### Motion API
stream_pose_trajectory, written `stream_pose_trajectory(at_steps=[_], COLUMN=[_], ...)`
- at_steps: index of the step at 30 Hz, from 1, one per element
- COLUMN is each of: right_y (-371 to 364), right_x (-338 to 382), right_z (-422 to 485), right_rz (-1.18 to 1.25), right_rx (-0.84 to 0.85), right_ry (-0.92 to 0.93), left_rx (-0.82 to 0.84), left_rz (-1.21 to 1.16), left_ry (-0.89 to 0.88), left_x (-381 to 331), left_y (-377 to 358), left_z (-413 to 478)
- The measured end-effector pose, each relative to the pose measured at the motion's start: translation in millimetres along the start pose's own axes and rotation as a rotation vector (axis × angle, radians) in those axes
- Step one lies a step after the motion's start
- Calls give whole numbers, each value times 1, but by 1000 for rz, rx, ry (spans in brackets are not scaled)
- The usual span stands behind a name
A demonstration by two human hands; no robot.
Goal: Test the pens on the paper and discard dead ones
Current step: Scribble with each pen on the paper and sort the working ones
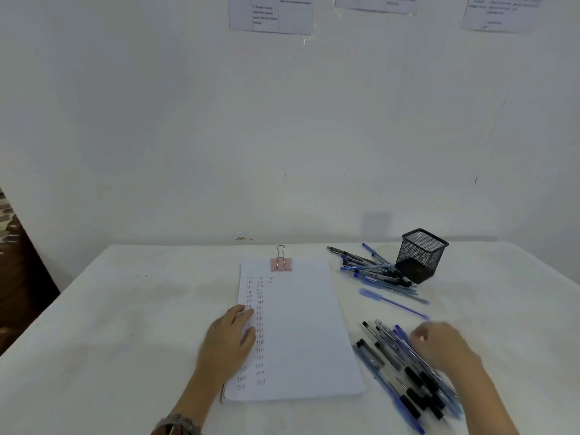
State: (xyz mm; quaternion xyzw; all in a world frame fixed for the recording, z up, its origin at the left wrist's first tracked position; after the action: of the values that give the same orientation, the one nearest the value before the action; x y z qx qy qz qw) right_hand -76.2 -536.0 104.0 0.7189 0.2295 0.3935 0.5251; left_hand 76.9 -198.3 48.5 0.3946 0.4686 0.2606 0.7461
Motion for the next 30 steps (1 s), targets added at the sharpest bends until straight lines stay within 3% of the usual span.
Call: stream_pose_trajectory(at_steps=[3, 10, 15, 18, 25, 30], right_y=[7, -16, 5, 17, -70, -84], right_x=[24, 57, 81, 125, 184, 186], right_z=[44, 85, 69, 30, -18, -19], right_rz=[3, -226, 171, 227, -38, -80], right_rx=[-127, -50, -283, -398, -103, -164], right_ry=[94, 216, 471, 640, 963, 1037], left_rx=[2, 17, -16, -69, -102, -155], left_rz=[0, -15, -8, -40, -47, -5], left_ry=[2, 11, 12, -15, -259, -299], left_x=[-2, -3, -3, -6, -15, -10], left_y=[2, 5, 3, 4, 8, 5], left_z=[-1, -1, -2, -3, -9, -6])
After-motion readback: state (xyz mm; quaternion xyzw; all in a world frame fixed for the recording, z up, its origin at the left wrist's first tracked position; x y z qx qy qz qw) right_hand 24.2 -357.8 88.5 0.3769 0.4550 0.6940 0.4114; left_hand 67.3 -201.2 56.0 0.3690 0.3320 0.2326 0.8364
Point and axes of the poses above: each hand's wrist, its own z-axis towards the middle knuckle, its own y-axis out of the back of the hand, x = y × z, the point moved 2 cm from there along z, towards the middle knuckle, and after that the axes turned 4 degrees about y, right-handed, at the moved point
